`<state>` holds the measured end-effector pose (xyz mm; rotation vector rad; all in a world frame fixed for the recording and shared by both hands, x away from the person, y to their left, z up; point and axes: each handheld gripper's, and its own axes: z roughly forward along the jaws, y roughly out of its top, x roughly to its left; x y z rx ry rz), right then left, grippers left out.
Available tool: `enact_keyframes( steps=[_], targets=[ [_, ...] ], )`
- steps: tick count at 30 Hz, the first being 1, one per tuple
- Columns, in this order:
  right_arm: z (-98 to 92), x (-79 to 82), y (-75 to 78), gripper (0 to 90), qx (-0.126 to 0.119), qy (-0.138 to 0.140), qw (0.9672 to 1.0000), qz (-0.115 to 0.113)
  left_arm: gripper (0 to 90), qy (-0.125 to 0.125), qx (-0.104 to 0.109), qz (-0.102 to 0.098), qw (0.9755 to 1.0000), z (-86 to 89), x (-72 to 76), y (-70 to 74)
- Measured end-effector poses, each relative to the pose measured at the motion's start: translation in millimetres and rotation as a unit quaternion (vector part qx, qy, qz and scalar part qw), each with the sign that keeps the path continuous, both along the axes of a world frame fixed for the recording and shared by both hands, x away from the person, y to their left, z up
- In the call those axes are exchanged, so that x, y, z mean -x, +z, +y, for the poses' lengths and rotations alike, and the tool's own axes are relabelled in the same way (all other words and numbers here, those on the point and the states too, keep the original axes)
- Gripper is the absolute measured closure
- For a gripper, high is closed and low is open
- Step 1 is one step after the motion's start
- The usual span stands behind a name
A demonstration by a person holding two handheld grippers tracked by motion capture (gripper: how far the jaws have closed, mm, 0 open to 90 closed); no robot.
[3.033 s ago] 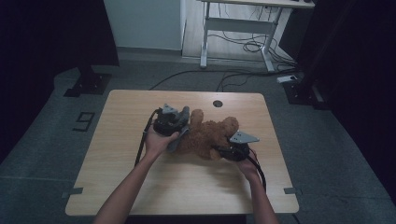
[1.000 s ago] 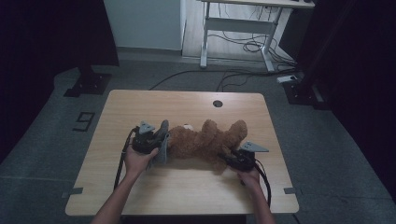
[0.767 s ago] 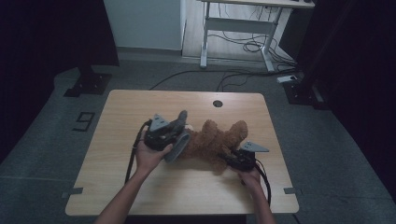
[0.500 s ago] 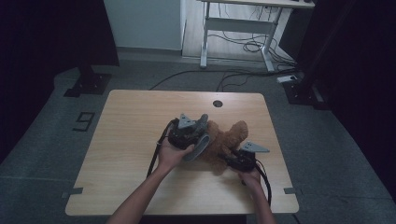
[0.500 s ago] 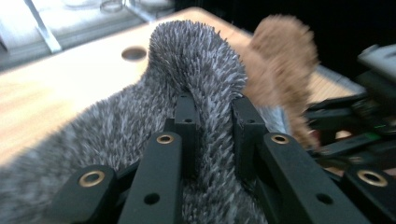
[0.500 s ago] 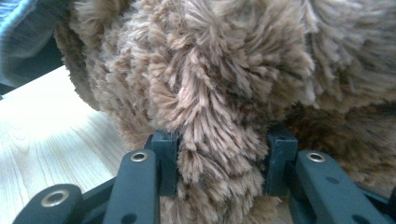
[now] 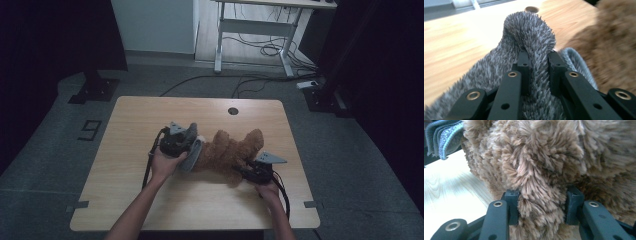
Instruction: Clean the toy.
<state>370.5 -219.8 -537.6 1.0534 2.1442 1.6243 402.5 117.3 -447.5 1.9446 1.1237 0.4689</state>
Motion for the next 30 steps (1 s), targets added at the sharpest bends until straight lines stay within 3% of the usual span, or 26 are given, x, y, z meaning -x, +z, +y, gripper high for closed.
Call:
enact_keyframes(
  steps=[5, 8, 9, 11, 13, 20, 23, 25, 28, 30],
  targets=[
    [0.2, -0.5, 0.0, 57.4, -0.001, -0.002, 1.0, 0.001, 75.7, 0.011, 0.018, 0.01, 0.9997, 19.9, 6.4, -1.7],
    [-1.3, -1.4, -0.6, 57.5, -0.006, -0.006, 0.9999, 0.006, 75.5, -0.025, 0.061, 0.008, 0.9978, 14.5, 20.8, 14.3],
    [-2.1, -1.7, -0.7, 57.6, -0.007, -0.006, 0.9999, 0.008, 75.5, -0.046, 0.078, 0.004, 0.9959, 7.2, 28.6, 22.0],
    [-3.5, -2.5, -1.8, 57.5, -0.015, -0.009, 0.9998, 0.012, 75.4, -0.072, 0.068, -0.016, 0.995, -10.5, 39.6, 32.6],
    [-3.7, -2.7, -2.4, 57.6, -0.018, -0.011, 0.9997, 0.014, 75.4, -0.094, 0.068, -0.02, 0.993, -27.3, 44.8, 39.3],
    [-1.2, -1.1, -1.4, 57.5, -0.011, -0.012, 0.9998, 0.01, 75.5, -0.154, 0.064, -0.032, 0.9854, -105.9, 41.2, 57.7],
    [-1.3, -1.1, -1.6, 57.6, -0.012, -0.013, 0.9998, 0.01, 75.4, -0.162, 0.037, -0.039, 0.9853, -141.3, 34.2, 57.0],
    [-1.1, -0.6, -1.6, 57.6, -0.009, -0.014, 0.9998, 0.008, 75.4, -0.16, 0.014, -0.026, 0.9867, -159.7, 22.6, 49.7],
    [-0.5, 0.7, -1.4, 57.6, -0.005, -0.015, 0.9999, 0.006, 75.4, -0.145, -0.03, 0.001, 0.989, -174.2, 5.3, 32.0],
    [-0.2, 1.2, -1.1, 57.6, -0.004, -0.016, 0.9998, 0.008, 75.4, -0.138, -0.049, -0.001, 0.9891, -175.3, -0.3, 20.6]
  ],
)
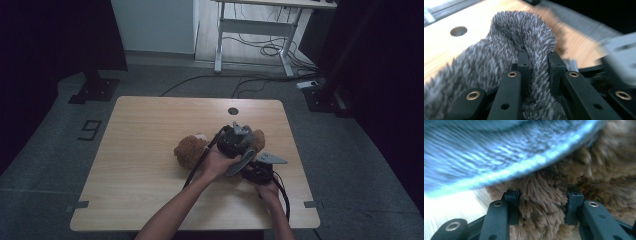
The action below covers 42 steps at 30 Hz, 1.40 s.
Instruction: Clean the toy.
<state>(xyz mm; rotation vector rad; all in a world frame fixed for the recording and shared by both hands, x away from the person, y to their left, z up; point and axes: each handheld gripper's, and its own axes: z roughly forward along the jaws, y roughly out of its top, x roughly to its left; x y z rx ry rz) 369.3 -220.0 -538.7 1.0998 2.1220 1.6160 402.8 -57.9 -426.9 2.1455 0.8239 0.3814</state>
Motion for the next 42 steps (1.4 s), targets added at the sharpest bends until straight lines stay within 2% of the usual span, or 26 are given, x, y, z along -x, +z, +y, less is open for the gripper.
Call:
enact_keyframes(
  steps=[4, 7, 8, 11, 13, 15, 18, 20, 23, 26, 29, 31, 32, 34, 36, 38, 39, 41, 42],
  targets=[
    [2.1, -0.4, -0.4, 57.5, 0.007, 0.001, 1.0, 0.001, 75.5, 0.012, -0.024, -0.022, 0.9994, 13.0, 1.9, -1.2],
    [2.9, 0.5, 0.7, 57.6, 0.011, 0.002, 0.9999, -0.001, 75.6, 0.043, -0.05, -0.04, 0.9971, 35.7, 2.0, -0.2],
    [2.6, 0.4, 0.4, 57.6, 0.011, 0.002, 0.9999, -0.002, 75.5, 0.051, -0.052, -0.034, 0.9968, 45.9, 0.4, -1.1],
    [1.8, 0.1, -0.2, 57.5, 0.007, 0.003, 1.0, 0.001, 75.6, 0.074, -0.038, -0.017, 0.9964, 76.9, -3.1, -6.8],
    [3.2, -0.1, 0.1, 57.5, 0.006, 0.005, 1.0, -0.001, 75.7, 0.077, -0.016, -0.007, 0.9969, 90.0, -2.5, -8.9],
    [5.1, 0.1, 1.1, 57.5, 0.011, 0.006, 0.9999, -0.006, 75.7, 0.077, -0.005, -0.007, 0.997, 97.3, 1.2, -7.2],
    [4.9, 0.4, 0.9, 57.6, 0.01, 0.005, 0.9999, -0.004, 75.6, 0.074, 0.005, -0.014, 0.9971, 95.9, 5.4, -1.6],
    [4.6, 0.5, 0.7, 57.8, 0.008, 0.003, 1.0, -0.001, 75.6, 0.063, 0.017, -0.02, 0.9977, 87.8, 8.9, 6.2],
    [3.9, 0.4, -0.4, 57.9, 0.003, 0.001, 1.0, 0.0, 75.5, 0.041, 0.024, -0.027, 0.9985, 65.5, 10.9, 17.6],
    [3.8, 0.3, -0.5, 58.0, 0.005, 0.001, 1.0, -0.003, 75.5, 0.018, 0.028, -0.023, 0.9992, 34.4, 9.0, 21.9],
    [4.8, 1.4, 0.0, 58.0, 0.01, 0.0, 0.9999, -0.005, 75.4, 0.004, 0.022, -0.006, 0.9997, 7.6, 3.8, 14.3],
    [5.2, 2.0, 0.0, 58.0, 0.012, -0.001, 0.9999, -0.006, 75.3, -0.001, 0.007, 0.007, 0.9999, -7.8, 0.5, -0.6],
    [5.4, 2.4, -0.4, 58.1, 0.014, -0.004, 0.9999, -0.005, 75.3, -0.004, -0.001, 0.004, 1.0, -10.9, 0.1, -7.4],
    [3.9, 2.0, -2.4, 58.1, 0.016, -0.004, 0.9999, 0.002, 75.2, -0.007, -0.001, 0.003, 1.0, -10.1, 0.8, -15.2],
    [2.5, 1.7, -4.2, 58.0, 0.015, 0.0, 0.9999, 0.005, 75.4, -0.006, -0.001, -0.005, 1.0, -4.0, 2.3, -14.3],
    [3.3, 1.8, -3.4, 58.0, 0.014, 0.001, 0.9999, 0.002, 75.4, 0.005, -0.013, -0.017, 0.9998, 6.8, 3.5, -9.1],
    [3.5, 1.9, -2.9, 58.1, 0.016, 0.0, 0.9999, 0.002, 75.4, 0.016, -0.029, -0.029, 0.999, 15.7, 3.6, -6.1],
    [3.0, 1.7, -2.9, 58.0, 0.011, -0.003, 0.9999, 0.004, 75.4, 0.035, -0.044, -0.035, 0.9978, 34.0, 1.8, -4.1],
    [1.8, 1.3, -3.3, 58.1, 0.01, -0.003, 0.9999, 0.004, 75.4, 0.042, -0.045, -0.033, 0.9976, 41.9, 0.9, -4.2]
  ],
)
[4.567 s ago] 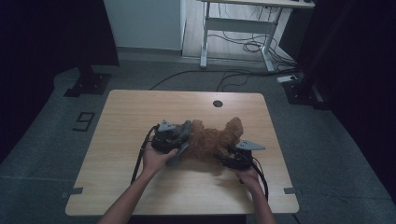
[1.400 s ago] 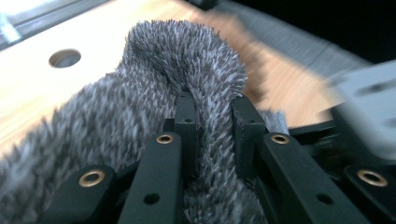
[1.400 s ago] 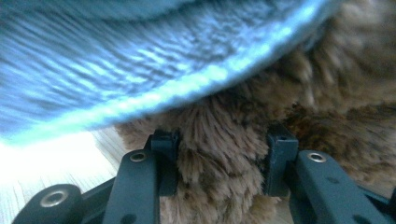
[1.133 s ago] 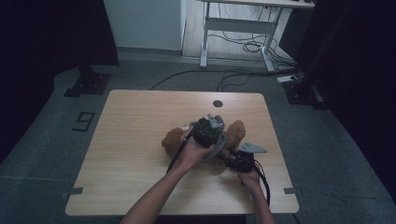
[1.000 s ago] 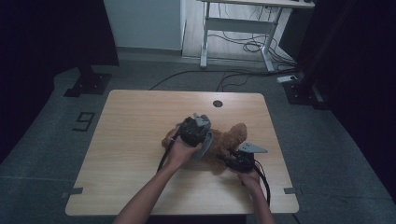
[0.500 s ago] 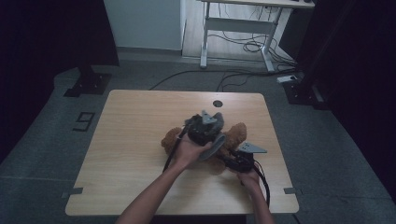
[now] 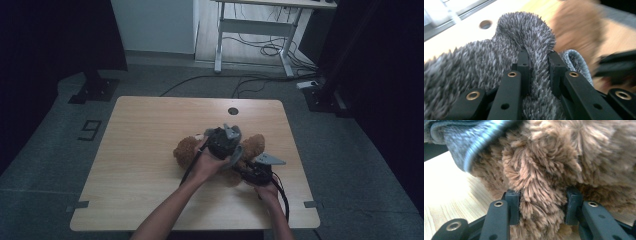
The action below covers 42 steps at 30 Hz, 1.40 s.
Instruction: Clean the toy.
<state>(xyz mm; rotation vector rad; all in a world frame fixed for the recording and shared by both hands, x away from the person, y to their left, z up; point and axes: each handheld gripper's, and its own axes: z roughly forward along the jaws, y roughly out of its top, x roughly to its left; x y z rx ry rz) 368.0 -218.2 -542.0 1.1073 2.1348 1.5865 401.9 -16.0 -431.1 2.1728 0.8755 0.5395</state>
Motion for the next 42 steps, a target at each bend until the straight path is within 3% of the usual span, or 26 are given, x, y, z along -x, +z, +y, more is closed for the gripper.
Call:
enact_keyframes(
  steps=[2, 5, 8, 12, 16, 20, 23, 26, 30, 35, 36, 39, 42],
  targets=[
    [-0.9, -0.6, -0.6, 58.0, -0.005, -0.001, 1.0, 0.001, 75.5, 0.019, 0.0, 0.004, 0.9998, 22.3, -2.1, -2.4],
    [0.7, -0.6, -0.3, 57.9, -0.007, 0.006, 1.0, -0.003, 75.6, 0.03, 0.037, 0.024, 0.9986, 54.1, -2.8, -6.8],
    [3.4, 0.3, 1.3, 57.9, 0.001, 0.006, 0.9999, -0.008, 75.6, 0.033, 0.061, 0.027, 0.9972, 68.6, 0.8, -3.2],
    [2.0, 0.8, 0.3, 57.9, 0.001, 0.008, 1.0, -0.004, 75.6, 0.048, 0.06, 0.008, 0.997, 83.1, 3.4, 7.0],
    [1.2, 0.1, -0.1, 57.9, 0.0, 0.006, 1.0, -0.002, 75.6, 0.079, 0.044, -0.004, 0.9959, 104.1, 1.2, 13.5],
    [-1.3, -1.5, -2.0, 58.1, -0.01, 0.004, 0.9999, 0.004, 75.6, 0.109, 0.039, 0.011, 0.9932, 131.2, -3.7, 9.6],
    [-3.9, -2.4, -3.1, 58.2, -0.016, 0.0, 0.9998, 0.01, 75.5, 0.117, 0.05, 0.025, 0.9916, 142.6, -5.2, 2.8],
    [-3.1, -2.3, -2.9, 58.3, -0.015, -0.001, 0.9999, 0.008, 75.4, 0.105, 0.065, 0.021, 0.9921, 138.5, -3.4, 1.2],
    [-3.2, -2.3, -2.8, 58.3, -0.015, -0.002, 0.9998, 0.01, 75.4, 0.071, 0.074, -0.002, 0.9947, 115.3, 2.4, 8.7],
    [-2.6, -2.7, -2.8, 58.3, -0.015, -0.001, 0.9998, 0.009, 75.4, 0.018, 0.079, 0.02, 0.9965, 67.2, 3.5, 9.0],
    [-2.6, -2.7, -2.7, 58.2, -0.014, 0.0, 0.9999, 0.008, 75.4, 0.013, 0.077, 0.022, 0.9967, 60.4, 3.6, 7.4],
    [-3.4, -2.3, -2.7, 58.3, -0.011, 0.0, 0.9999, 0.009, 75.4, 0.008, 0.046, 0.026, 0.9986, 39.8, 2.2, -3.3],
    [-3.9, -2.6, -2.9, 58.1, -0.007, -0.003, 0.9999, 0.011, 75.4, 0.025, 0.029, 0.02, 0.9991, 42.5, -1.7, -13.2]
  ],
)
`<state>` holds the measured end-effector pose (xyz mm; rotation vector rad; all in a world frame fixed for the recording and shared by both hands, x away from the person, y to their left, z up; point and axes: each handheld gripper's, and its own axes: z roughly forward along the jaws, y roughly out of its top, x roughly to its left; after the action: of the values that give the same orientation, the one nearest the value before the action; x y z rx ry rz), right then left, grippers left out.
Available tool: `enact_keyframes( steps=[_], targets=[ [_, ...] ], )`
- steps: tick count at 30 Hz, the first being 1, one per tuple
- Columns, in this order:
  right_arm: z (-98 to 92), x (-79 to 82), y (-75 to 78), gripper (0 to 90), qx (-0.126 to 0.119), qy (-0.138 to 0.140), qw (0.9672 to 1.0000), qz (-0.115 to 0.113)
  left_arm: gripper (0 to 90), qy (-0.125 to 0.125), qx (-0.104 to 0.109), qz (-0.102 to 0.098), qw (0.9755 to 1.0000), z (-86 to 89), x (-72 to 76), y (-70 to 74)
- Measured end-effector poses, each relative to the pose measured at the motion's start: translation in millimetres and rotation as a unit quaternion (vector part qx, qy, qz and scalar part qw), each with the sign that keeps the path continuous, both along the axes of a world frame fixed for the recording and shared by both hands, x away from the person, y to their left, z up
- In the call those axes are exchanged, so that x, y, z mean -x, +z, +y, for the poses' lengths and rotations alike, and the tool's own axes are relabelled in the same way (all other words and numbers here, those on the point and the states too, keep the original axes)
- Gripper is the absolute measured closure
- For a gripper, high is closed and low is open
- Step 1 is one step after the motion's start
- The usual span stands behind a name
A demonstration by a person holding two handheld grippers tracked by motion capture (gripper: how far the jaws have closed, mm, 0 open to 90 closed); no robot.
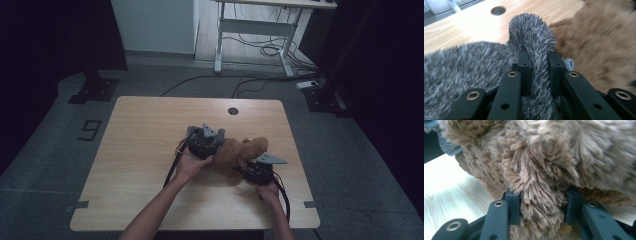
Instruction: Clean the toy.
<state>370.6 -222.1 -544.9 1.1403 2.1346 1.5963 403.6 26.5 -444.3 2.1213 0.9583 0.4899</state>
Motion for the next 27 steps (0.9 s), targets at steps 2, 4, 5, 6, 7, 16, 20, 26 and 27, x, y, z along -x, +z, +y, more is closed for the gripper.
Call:
enact_keyframes(
  steps=[2, 4, 5, 6, 7, 16, 20, 26, 27],
  targets=[
    [2.1, -0.5, 1.5, 57.9, 0.002, 0.001, 1.0, -0.003, 75.2, 0.014, -0.01, -0.004, 0.9999, 11.4, -2.2, -5.0],
    [5.6, -0.2, 3.8, 57.9, 0.01, 0.001, 0.9999, -0.01, 75.1, 0.015, 0.007, 0.003, 0.9999, 25.2, -2.1, -5.7],
    [6.6, 0.3, 4.8, 57.9, 0.015, 0.001, 0.9998, -0.01, 75.1, 0.016, 0.011, 0.001, 0.9998, 31.2, -0.8, -4.7],
    [6.9, 0.6, 4.9, 57.9, 0.016, 0.001, 0.9998, -0.009, 75.1, 0.018, 0.013, -0.003, 0.9997, 36.8, 1.1, -2.9],
    [6.7, 0.4, 4.3, 57.9, 0.015, 0.002, 0.9998, -0.01, 75.1, 0.022, 0.012, -0.008, 0.9997, 41.0, 2.7, -1.1],
    [4.6, -0.4, 2.2, 58.0, 0.006, 0.001, 1.0, -0.005, 76.2, 0.1, 0.011, 0.022, 0.9947, 107.8, 0.2, -16.6],
    [4.3, -0.5, 1.9, 58.1, 0.006, 0.0, 1.0, -0.004, 76.2, 0.104, 0.039, 0.04, 0.9931, 121.6, 1.5, -22.7],
    [0.5, -2.0, -0.1, 58.6, -0.002, -0.007, 1.0, 0.004, 76.4, 0.058, 0.077, -0.002, 0.9953, 108.4, 14.3, 14.1],
    [0.0, -2.2, -0.4, 58.7, -0.004, -0.008, 1.0, 0.005, 76.5, 0.049, 0.08, -0.008, 0.9955, 102.9, 16.0, 19.7]
  ],
)
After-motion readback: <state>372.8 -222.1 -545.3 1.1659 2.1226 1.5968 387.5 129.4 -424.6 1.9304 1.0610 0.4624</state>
